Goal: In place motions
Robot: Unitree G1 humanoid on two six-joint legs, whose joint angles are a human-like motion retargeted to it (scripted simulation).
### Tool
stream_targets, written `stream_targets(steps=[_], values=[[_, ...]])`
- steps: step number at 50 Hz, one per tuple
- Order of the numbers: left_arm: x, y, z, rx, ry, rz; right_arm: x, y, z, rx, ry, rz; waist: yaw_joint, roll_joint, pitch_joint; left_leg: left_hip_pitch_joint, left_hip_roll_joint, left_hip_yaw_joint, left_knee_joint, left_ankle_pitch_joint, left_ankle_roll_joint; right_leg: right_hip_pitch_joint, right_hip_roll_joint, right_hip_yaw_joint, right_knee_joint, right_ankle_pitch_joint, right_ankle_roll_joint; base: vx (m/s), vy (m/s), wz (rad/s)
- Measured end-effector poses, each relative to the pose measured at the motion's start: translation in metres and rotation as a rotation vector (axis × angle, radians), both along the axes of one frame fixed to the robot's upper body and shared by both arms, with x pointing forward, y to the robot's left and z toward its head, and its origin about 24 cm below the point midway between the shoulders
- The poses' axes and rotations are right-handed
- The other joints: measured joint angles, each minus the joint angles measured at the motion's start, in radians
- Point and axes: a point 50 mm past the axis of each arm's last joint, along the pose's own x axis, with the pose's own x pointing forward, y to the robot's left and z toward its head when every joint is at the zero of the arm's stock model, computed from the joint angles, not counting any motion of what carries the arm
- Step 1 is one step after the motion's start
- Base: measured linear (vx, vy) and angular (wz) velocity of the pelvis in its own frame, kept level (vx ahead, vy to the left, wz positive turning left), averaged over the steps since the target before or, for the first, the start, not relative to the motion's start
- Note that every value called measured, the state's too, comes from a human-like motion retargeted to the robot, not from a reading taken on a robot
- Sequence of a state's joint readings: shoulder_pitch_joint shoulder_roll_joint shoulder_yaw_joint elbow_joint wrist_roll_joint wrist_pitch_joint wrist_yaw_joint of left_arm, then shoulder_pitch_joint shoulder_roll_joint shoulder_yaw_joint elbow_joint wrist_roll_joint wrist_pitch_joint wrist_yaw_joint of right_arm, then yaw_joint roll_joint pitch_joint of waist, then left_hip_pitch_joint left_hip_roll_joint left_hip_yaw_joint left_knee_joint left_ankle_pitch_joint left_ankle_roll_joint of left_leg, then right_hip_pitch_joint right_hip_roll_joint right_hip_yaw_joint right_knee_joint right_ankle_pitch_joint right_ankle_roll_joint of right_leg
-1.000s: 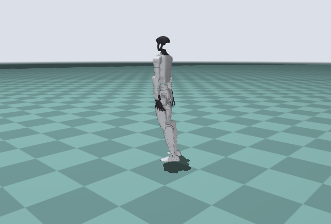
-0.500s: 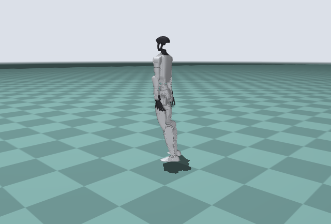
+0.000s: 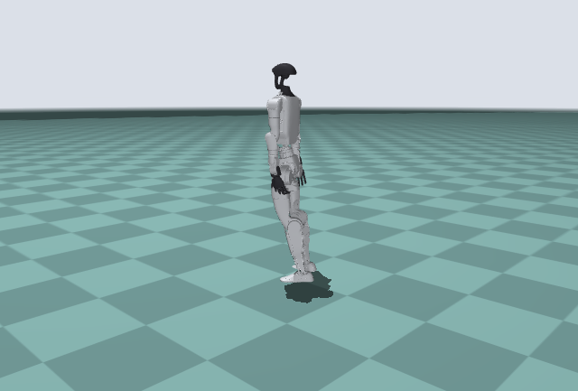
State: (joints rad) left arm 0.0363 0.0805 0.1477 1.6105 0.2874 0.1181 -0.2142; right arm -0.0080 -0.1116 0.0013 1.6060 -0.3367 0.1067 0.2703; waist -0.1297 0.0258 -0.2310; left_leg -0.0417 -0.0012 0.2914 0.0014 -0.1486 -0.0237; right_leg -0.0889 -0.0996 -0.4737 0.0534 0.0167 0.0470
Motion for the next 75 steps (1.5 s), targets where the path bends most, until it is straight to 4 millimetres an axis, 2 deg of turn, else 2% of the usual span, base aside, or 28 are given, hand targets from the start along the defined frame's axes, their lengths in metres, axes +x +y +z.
stream_targets(steps=[75], values=[[0.0014, -0.0001, -0.0001, 0.000, -0.003, 0.017, 0.0012, 0.0006, -0.0002, -0.001, -0.002, 0.016, -0.015, 0.002, -0.002, -0.006, -0.005, 0.000, 0.001, -0.001, 0.000, 0.001, 0.002, 0.000, -0.008, -0.003, -0.002, 0.00, 0.00, 0.00]])
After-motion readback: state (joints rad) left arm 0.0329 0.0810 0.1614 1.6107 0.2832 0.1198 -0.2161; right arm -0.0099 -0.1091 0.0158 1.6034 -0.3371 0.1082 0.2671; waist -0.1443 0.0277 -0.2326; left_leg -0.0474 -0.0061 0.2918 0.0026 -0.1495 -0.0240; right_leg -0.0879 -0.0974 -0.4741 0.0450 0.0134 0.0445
